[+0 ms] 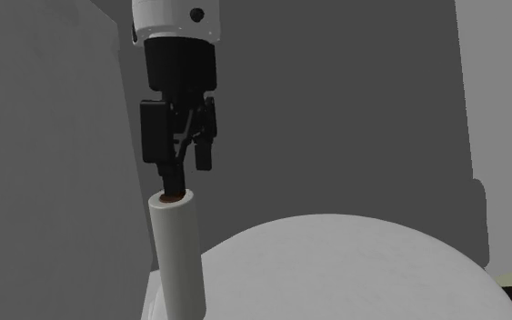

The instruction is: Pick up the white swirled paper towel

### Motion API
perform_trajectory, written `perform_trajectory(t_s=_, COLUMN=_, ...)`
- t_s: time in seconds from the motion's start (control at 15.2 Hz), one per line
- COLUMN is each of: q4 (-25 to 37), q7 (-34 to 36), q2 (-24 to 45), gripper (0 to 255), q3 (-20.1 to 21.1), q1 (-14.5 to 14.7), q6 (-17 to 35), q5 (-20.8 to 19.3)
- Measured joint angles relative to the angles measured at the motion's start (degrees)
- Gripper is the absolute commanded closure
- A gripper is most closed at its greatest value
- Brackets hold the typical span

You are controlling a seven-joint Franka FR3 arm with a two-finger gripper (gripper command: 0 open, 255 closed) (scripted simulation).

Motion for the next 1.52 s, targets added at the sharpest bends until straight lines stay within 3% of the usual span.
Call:
perform_trajectory(t_s=0.53, q4=-1.0, q7=-0.4, q2=3.3, gripper=0, q3=0.1, q1=-0.4, q6=4.0, q5=0.7)
perform_trajectory(t_s=0.59, q4=-1.2, q7=-0.5, q2=3.4, gripper=255, q3=0.1, q1=-0.4, q6=4.3, q5=0.7)
perform_trajectory(t_s=1.25, q4=-1.4, q7=-0.5, q2=3.4, gripper=255, q3=0.1, q1=-0.4, q6=4.6, q5=0.7)
perform_trajectory(t_s=1.52, q4=0.3, q7=-0.4, q2=3.0, gripper=255, q3=0.1, q1=-0.4, q6=2.5, q5=0.6)
